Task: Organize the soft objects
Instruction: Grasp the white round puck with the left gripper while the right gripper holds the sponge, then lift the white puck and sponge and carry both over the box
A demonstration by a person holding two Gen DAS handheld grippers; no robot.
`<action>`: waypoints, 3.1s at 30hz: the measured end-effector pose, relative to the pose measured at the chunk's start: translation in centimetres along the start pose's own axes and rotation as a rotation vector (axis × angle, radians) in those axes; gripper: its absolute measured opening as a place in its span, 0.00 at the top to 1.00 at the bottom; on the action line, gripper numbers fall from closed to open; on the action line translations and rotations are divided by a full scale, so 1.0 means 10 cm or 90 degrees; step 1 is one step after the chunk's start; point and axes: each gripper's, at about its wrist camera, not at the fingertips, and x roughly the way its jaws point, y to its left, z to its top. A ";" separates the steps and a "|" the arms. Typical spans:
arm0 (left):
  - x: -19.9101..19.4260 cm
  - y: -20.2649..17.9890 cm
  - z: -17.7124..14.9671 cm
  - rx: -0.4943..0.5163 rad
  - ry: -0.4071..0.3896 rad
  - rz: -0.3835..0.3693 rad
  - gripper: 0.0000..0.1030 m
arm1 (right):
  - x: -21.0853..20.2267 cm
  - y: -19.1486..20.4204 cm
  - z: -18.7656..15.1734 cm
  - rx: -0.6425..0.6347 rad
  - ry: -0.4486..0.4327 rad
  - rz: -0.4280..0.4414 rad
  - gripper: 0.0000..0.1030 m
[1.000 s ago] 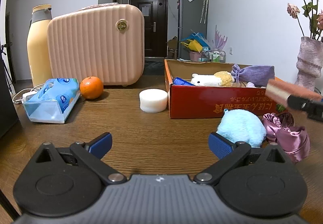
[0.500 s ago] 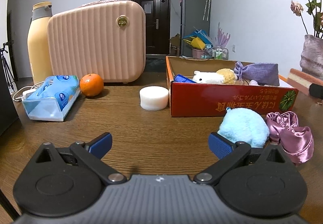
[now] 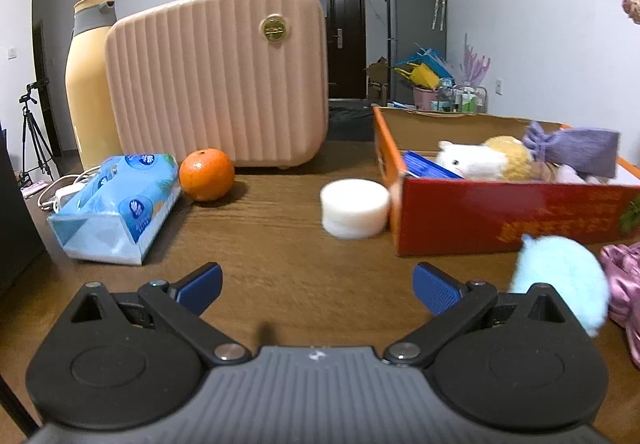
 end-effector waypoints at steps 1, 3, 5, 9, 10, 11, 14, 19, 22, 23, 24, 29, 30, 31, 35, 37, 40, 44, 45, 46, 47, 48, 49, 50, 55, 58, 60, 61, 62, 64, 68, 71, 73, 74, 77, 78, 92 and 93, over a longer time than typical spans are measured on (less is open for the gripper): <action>0.04 0.02 0.02 -0.001 0.000 0.002 0.00 | 0.01 -0.02 0.00 0.003 0.000 -0.004 0.34; 0.13 0.08 0.07 -0.004 -0.006 0.007 0.00 | 0.03 -0.06 0.00 0.007 0.000 -0.011 0.34; 0.21 0.12 0.11 0.002 -0.010 0.007 0.00 | 0.04 -0.08 -0.01 0.011 0.002 -0.018 0.34; 0.40 0.14 0.19 0.035 -0.013 -0.001 0.00 | 0.05 -0.08 -0.02 0.008 0.002 -0.026 0.34; 0.46 0.14 0.21 0.045 -0.017 -0.003 0.00 | 0.05 -0.08 -0.03 0.006 0.003 -0.028 0.34; 0.50 0.14 0.22 0.055 -0.018 -0.009 0.00 | 0.05 -0.07 -0.03 0.004 0.003 -0.030 0.34; 0.63 0.11 0.26 0.085 -0.017 -0.023 0.00 | 0.07 -0.07 -0.04 -0.001 0.005 -0.036 0.33; 0.79 0.12 0.33 0.097 -0.013 -0.050 0.00 | 0.11 -0.12 -0.05 0.002 0.011 -0.049 0.33; 0.88 0.13 0.37 0.103 -0.006 -0.069 0.00 | 0.14 -0.16 -0.05 0.005 0.015 -0.058 0.33; 0.91 0.13 0.39 0.107 -0.005 -0.077 0.00 | 0.15 -0.17 -0.05 0.006 0.016 -0.061 0.33; 0.94 0.13 0.40 0.111 -0.003 -0.083 0.00 | 0.16 -0.18 -0.05 0.007 0.017 -0.064 0.33; 1.07 0.14 0.45 0.118 0.007 -0.105 0.00 | 0.21 -0.21 -0.06 0.008 0.026 -0.070 0.33; 1.08 0.14 0.46 0.119 0.007 -0.108 0.00 | 0.22 -0.22 -0.06 0.007 0.028 -0.070 0.33; 1.10 0.15 0.46 0.120 0.008 -0.112 0.00 | 0.22 -0.22 -0.06 0.007 0.029 -0.070 0.33; 1.15 0.16 0.48 0.126 0.007 -0.121 0.00 | 0.22 -0.21 -0.07 0.005 0.031 -0.069 0.33; 1.17 0.16 0.49 0.127 0.007 -0.124 0.00 | 0.22 -0.21 -0.07 0.004 0.031 -0.069 0.33; 1.20 0.17 0.49 0.126 0.011 -0.127 0.00 | 0.23 -0.21 -0.07 0.003 0.033 -0.069 0.33; 1.21 0.18 0.50 0.128 0.012 -0.129 0.05 | 0.22 -0.19 -0.08 0.000 0.034 -0.068 0.33; 1.21 0.18 0.50 0.129 0.012 -0.129 0.09 | 0.22 -0.19 -0.08 0.000 0.034 -0.068 0.33; 1.21 0.18 0.50 0.131 0.012 -0.132 0.18 | 0.22 -0.19 -0.08 0.000 0.034 -0.069 0.33; 1.20 0.17 0.50 0.133 0.010 -0.135 0.30 | 0.22 -0.19 -0.08 0.000 0.034 -0.069 0.33; 1.20 0.16 0.49 0.137 0.009 -0.138 0.35 | 0.22 -0.19 -0.08 0.001 0.034 -0.068 0.33; 1.19 0.15 0.49 0.141 0.010 -0.142 0.44 | 0.22 -0.19 -0.08 0.001 0.034 -0.068 0.33; 1.20 0.15 0.49 0.143 0.015 -0.151 0.45 | 0.22 -0.19 -0.08 0.001 0.034 -0.068 0.33; 1.16 0.17 0.49 0.138 0.006 -0.165 0.47 | 0.22 -0.19 -0.08 -0.001 0.034 -0.067 0.33; 1.15 0.16 0.49 0.142 -0.001 -0.162 0.48 | 0.21 -0.19 -0.07 -0.002 0.033 -0.067 0.33; 1.14 0.16 0.49 0.142 -0.006 -0.158 0.48 | 0.21 -0.18 -0.07 -0.003 0.033 -0.068 0.33; 1.14 0.16 0.49 0.141 -0.007 -0.156 0.48 | 0.21 -0.18 -0.07 -0.004 0.032 -0.067 0.33; 1.13 0.16 0.49 0.139 -0.009 -0.152 0.48 | 0.21 -0.17 -0.07 -0.005 0.032 -0.067 0.33; 1.13 0.17 0.50 0.135 -0.014 -0.143 0.48 | 0.20 -0.16 -0.08 -0.008 0.029 -0.067 0.33; 1.08 0.19 0.49 0.130 -0.029 -0.117 0.48 | 0.17 -0.13 -0.09 -0.018 0.022 -0.064 0.33; 1.02 0.21 0.46 0.129 -0.034 -0.101 0.48 | 0.15 -0.09 -0.09 -0.026 0.015 -0.060 0.33; 0.96 0.23 0.44 0.123 -0.038 -0.096 0.48 | 0.14 -0.07 -0.09 -0.032 0.009 -0.058 0.33; 0.92 0.24 0.42 0.120 -0.041 -0.094 0.48 | 0.13 -0.06 -0.09 -0.034 0.006 -0.057 0.33; 0.79 0.26 0.37 0.113 -0.049 -0.083 0.48 | 0.10 -0.03 -0.09 -0.040 0.000 -0.053 0.33; 0.76 0.26 0.36 0.110 -0.052 -0.079 0.48 | 0.09 -0.01 -0.09 -0.042 -0.001 -0.050 0.33; 0.18 0.21 0.13 0.062 -0.067 -0.056 0.48 | -0.20 0.32 -0.17 -0.057 -0.011 0.006 0.33; 0.15 0.20 0.12 0.060 -0.068 -0.056 0.48 | -0.23 0.35 -0.18 -0.058 -0.011 0.010 0.33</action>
